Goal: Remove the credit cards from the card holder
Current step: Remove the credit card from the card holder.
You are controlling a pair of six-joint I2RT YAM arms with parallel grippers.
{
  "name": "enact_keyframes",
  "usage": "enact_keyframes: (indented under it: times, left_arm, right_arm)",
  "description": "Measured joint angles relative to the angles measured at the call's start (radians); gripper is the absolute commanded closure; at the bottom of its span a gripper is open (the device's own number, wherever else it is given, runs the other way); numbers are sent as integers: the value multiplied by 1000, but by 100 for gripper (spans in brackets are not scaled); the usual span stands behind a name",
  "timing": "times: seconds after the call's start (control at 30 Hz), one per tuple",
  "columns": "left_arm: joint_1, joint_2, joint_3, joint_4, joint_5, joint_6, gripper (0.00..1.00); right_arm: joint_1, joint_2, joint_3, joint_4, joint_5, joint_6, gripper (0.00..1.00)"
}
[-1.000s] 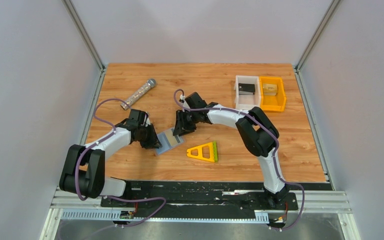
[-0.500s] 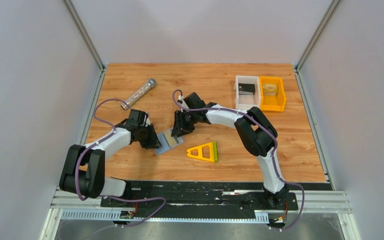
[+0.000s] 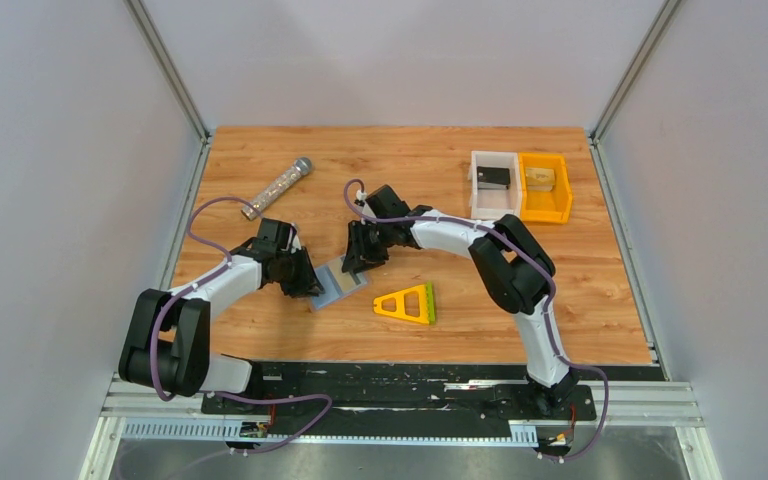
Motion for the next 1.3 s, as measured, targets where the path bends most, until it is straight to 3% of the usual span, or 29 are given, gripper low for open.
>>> enact_keyframes:
  times: [1.3]
  left_arm:
    - [0,0,-2,3,1,0,71]
  right_arm:
    - [-7,-16,0,-42,95,-38,64]
